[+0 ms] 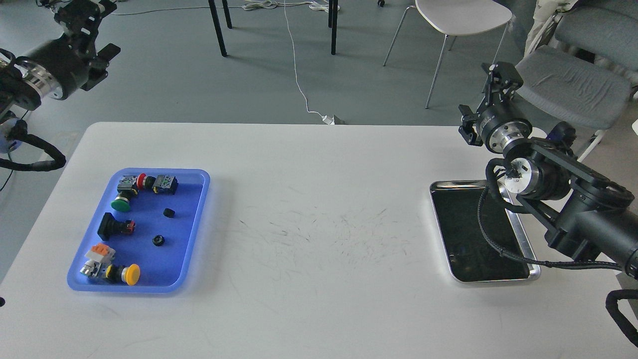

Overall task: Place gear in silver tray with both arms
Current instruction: 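Raise the left gripper up and away from the blue tray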

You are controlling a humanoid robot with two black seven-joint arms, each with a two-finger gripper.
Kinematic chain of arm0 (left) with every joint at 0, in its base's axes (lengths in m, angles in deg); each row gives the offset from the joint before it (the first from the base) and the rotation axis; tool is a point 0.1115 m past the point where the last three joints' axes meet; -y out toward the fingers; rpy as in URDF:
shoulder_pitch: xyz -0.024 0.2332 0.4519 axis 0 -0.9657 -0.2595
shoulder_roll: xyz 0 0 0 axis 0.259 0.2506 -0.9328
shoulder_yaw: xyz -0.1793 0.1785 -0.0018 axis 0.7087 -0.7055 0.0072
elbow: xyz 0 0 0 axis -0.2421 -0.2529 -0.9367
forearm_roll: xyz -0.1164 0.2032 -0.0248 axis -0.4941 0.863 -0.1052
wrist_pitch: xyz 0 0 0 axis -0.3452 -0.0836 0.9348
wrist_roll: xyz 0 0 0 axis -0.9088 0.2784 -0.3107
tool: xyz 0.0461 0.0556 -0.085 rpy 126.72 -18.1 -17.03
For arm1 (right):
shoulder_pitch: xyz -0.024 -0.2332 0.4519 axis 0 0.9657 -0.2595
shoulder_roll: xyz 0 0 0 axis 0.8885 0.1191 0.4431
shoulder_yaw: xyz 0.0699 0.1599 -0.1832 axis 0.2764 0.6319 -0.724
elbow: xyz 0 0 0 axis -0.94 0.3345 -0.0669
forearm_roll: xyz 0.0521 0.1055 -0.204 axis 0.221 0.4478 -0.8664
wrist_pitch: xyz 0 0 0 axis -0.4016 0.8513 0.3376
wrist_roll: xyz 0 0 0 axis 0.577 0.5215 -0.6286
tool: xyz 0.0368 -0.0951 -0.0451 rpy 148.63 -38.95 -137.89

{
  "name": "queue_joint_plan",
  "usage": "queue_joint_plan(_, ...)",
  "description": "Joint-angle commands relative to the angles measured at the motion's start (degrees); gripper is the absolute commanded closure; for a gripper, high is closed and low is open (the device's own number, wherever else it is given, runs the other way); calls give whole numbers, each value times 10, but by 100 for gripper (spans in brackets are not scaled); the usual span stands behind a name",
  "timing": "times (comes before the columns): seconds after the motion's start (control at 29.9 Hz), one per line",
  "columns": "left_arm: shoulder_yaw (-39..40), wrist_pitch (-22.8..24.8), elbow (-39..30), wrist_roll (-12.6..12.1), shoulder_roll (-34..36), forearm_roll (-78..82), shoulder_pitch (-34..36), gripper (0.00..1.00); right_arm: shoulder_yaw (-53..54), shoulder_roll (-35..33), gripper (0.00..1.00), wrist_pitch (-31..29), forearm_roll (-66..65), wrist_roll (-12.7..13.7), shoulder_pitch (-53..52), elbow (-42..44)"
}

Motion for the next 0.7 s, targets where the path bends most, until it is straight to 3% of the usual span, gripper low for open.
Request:
queue_joint_plan(0.0,-8,-52,15,1,-20,4,4,2,0,2,1,0,0,0,1,0)
queue_joint_plan(0.3,-15,-43,12,1,-48,5,-3,2,0,3,1,3,0,0,1,-1)
queue_joint_plan(0.4,-72,-15,5,1,-46,28,-17,2,0,3,1,3,0,0,1,-1)
queue_joint_plan(0.57,-168,-20,7,1,-45,119,11,2,0,3,1,3,0,0,2,-1)
queue_joint_plan(0.67,-183,-24,6,1,-41,169,25,2,0,3,1,3,0,-2,2,-1)
